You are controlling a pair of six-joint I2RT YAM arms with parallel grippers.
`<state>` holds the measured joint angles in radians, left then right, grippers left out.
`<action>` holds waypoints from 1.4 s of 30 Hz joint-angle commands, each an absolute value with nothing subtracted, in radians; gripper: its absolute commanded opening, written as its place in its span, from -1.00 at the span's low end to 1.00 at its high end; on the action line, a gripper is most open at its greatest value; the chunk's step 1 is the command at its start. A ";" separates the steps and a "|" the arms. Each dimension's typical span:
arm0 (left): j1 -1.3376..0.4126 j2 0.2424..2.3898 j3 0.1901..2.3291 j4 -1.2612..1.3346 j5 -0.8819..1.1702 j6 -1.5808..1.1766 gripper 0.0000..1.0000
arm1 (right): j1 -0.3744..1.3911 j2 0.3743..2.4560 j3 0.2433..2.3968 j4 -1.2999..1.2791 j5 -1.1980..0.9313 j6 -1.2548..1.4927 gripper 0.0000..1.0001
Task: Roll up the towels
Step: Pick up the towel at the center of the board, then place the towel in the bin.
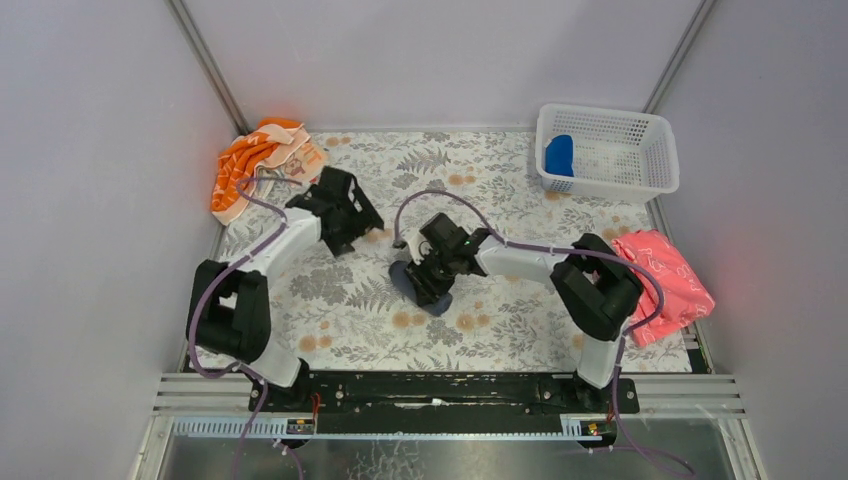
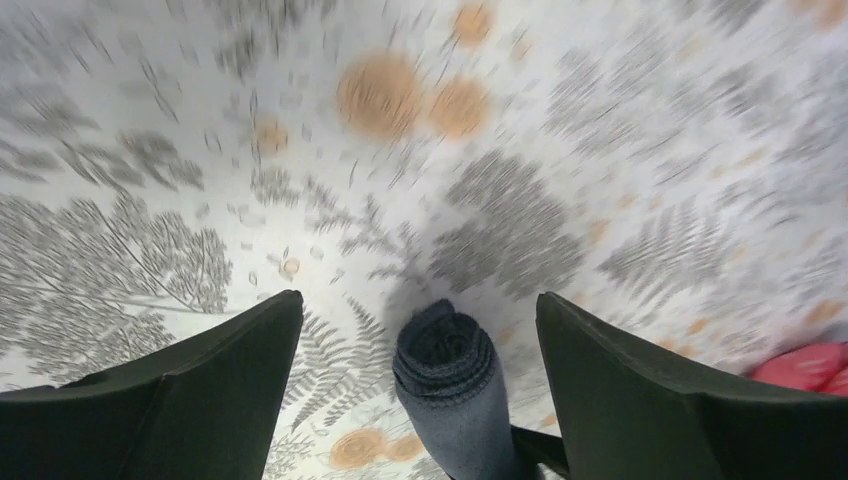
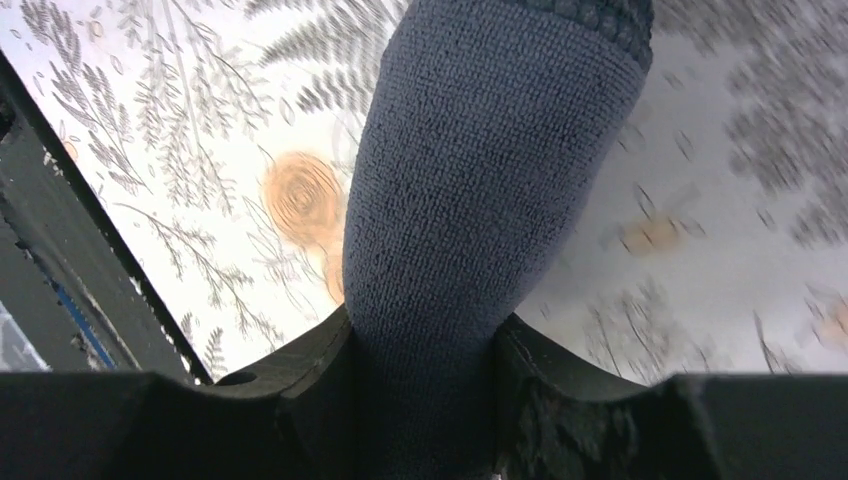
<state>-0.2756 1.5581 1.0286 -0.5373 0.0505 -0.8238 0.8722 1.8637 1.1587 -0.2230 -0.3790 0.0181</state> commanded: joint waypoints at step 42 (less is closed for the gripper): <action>-0.022 1.345 1.124 -0.704 -0.238 -0.469 0.88 | -0.117 2.342 2.147 -0.606 0.098 -0.216 -0.95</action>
<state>-0.0357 1.3327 1.1305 -0.7410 -0.2035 -0.4873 -0.1196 2.3177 2.0769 -0.6163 0.1452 -0.1944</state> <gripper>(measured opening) 0.938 0.447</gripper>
